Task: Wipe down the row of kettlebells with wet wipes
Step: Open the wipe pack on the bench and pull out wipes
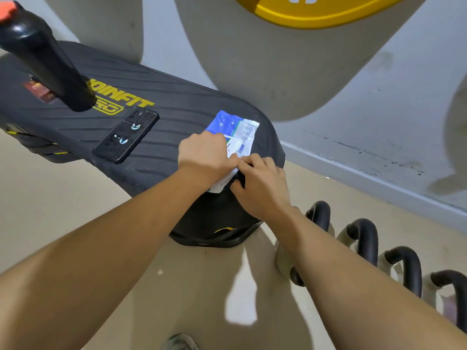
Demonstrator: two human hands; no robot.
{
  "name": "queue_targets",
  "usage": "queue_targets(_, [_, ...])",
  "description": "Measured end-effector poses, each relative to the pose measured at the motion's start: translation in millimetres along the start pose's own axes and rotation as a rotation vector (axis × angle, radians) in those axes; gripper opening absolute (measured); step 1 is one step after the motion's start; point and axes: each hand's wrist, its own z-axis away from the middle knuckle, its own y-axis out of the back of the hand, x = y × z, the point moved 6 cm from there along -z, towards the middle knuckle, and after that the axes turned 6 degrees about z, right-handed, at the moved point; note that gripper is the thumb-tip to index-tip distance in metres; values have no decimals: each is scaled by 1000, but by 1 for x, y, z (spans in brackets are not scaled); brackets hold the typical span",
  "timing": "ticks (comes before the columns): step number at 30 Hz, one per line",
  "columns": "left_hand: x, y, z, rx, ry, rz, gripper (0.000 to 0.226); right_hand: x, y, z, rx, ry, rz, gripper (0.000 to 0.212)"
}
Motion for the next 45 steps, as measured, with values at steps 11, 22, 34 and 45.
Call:
queue_targets(11, [-6, 5, -6, -12, 29, 3, 56, -1, -2, 2, -6, 16, 88, 47])
queue_targets(22, [-25, 7, -14, 101, 12, 100, 16, 0, 0, 1, -68, 20, 102, 46])
queue_targets(34, [-60, -16, 6, 199, 54, 512, 21, -3, 23, -30, -5, -70, 61, 28])
queue_targets(45, [-52, -25, 18, 241, -114, 814, 39, 2, 19, -57, -45, -141, -462, 38])
